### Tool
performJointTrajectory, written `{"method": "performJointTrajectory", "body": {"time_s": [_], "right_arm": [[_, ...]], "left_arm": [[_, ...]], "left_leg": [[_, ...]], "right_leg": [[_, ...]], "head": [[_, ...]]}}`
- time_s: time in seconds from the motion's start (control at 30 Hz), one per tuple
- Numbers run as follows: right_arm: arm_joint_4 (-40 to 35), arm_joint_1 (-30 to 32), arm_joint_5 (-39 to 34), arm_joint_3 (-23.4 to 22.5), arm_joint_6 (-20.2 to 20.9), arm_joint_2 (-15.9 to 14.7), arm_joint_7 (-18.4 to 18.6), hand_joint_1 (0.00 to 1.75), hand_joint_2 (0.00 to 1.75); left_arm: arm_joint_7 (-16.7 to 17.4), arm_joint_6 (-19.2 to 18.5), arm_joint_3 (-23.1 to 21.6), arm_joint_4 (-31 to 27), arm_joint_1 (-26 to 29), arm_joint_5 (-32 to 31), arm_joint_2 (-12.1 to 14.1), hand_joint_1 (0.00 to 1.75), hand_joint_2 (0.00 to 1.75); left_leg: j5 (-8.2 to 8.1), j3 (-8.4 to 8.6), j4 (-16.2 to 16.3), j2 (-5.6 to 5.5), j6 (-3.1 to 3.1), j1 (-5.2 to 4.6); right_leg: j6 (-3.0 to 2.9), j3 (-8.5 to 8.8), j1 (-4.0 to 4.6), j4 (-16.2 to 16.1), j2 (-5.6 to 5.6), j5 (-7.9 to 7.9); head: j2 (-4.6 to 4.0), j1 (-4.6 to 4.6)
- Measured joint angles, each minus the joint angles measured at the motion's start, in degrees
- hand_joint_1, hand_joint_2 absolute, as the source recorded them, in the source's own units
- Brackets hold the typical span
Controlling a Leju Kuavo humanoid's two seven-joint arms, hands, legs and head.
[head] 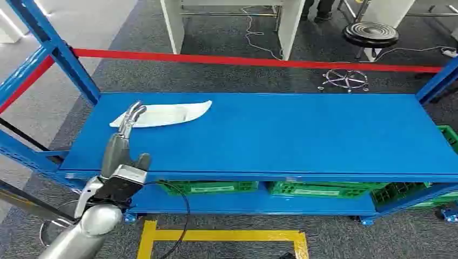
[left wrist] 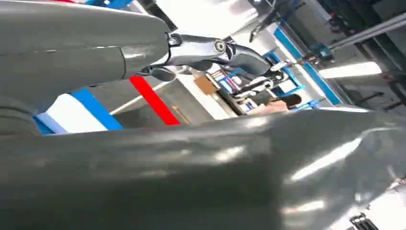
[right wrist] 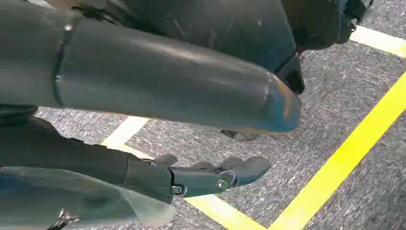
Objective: Take the parts from the cabinet and place them on the table.
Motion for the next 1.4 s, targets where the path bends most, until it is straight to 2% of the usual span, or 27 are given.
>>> {"method": "performJointTrajectory", "body": {"time_s": [0.23, 0.47, 0.77, 1.1, 1.37, 1.4], "right_arm": [[0.0, 0.0, 0.0, 0.5, 0.0, 0.0, 0.1, 0.0, 0.0], [0.0, -0.1, 0.7, 0.9, 0.0, 0.0, 0.5, 0.0, 0.0], [0.0, -0.2, 1.7, 2.2, 0.0, 0.2, 2.2, 0.0, 0.0], [0.0, -0.3, 2.0, 3.5, -0.1, 0.3, 2.6, 0.0, 0.0], [0.0, -0.4, 2.2, 4.5, 0.0, 0.3, 3.2, 0.0, 0.0], [0.0, -0.4, 2.2, 4.6, 0.0, 0.3, 3.3, 0.0, 0.0]], "left_arm": [[0.2, 0.0, -0.3, 1.0, -0.8, 0.0, -0.2, 0.0, 0.0], [3.1, 0.0, -1.4, 3.3, -4.4, -0.7, -0.5, 0.0, 0.0], [6.9, 1.9, -2.5, 9.1, -9.7, -6.0, -1.1, 0.0, 0.0], [9.5, 1.4, -3.9, 14.7, -13.8, -9.1, -1.7, 0.0, 0.0], [12.7, 0.9, -5.3, 20.6, -17.2, -14.8, -1.8, 0.0, 0.0], [12.7, 0.8, -5.5, 21.3, -17.6, -15.2, -1.8, 0.0, 1.75]], "left_leg": [[0.0, 0.0, 0.0, 0.0, 0.0, 0.0], [0.0, 0.0, 0.0, 0.0, 0.0, 0.0], [0.01, -0.01, 0.0, 0.0, 0.0, 0.0], [0.0, 0.0, 0.0, 0.0, 0.0, 0.0], [0.01, 0.0, 0.0, 0.0, 0.0, 0.0], [0.01, 0.0, 0.0, 0.0, 0.0, 0.0]], "right_leg": [[0.0, -0.01, 0.0, 0.0, -0.01, 0.0], [0.0, -0.01, 0.0, 0.0, -0.01, 0.0], [0.0, -0.01, 0.0, 0.0, -0.01, 0.0], [0.0, -0.02, 0.0, 0.0, 0.0, 0.0], [0.0, -0.02, 0.0, 0.0, 0.0, 0.01], [0.0, -0.02, 0.0, 0.0, 0.0, 0.01]], "head": [[0.0, 0.0], [0.0, -0.02], [0.0, 0.0], [0.0, -0.02], [0.0, -0.02], [0.0, 0.0]]}}
